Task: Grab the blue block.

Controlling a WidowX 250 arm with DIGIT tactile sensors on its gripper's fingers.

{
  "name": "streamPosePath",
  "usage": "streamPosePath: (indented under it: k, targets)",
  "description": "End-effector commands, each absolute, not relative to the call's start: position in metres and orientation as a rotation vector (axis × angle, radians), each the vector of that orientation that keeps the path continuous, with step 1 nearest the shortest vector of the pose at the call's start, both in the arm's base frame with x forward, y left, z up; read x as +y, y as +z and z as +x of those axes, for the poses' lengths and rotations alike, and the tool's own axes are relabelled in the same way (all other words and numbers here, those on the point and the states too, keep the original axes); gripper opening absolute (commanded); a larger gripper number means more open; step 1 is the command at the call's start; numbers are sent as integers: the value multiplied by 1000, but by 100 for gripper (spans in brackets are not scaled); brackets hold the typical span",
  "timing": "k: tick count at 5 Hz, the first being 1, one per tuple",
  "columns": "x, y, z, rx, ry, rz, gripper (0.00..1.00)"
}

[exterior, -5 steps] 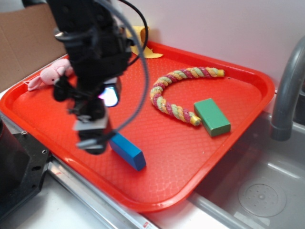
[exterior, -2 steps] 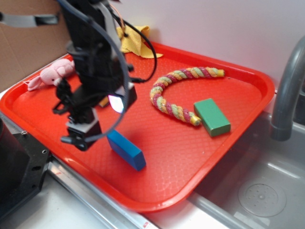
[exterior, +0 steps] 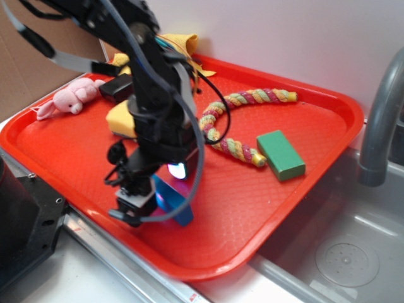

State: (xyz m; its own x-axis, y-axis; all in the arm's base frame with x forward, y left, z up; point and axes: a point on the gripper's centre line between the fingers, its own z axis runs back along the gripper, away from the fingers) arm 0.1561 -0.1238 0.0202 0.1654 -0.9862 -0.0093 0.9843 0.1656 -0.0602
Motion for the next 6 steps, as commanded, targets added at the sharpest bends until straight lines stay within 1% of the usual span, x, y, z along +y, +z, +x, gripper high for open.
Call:
streamPosePath:
  k: [1, 2, 3, 4, 5, 6]
  targets:
    - [-121, 24, 125, -2, -1407, -7, 0]
    - [-117, 36, 113, -7, -1319, 3, 0]
    - [-96, 82, 95, -39, -1068, -40, 0]
    - [-76, 133, 123, 11, -816, -72, 0]
    - [-69, 171, 148, 86, -565, -56, 0]
    - [-52, 187, 161, 45, -314, -10, 0]
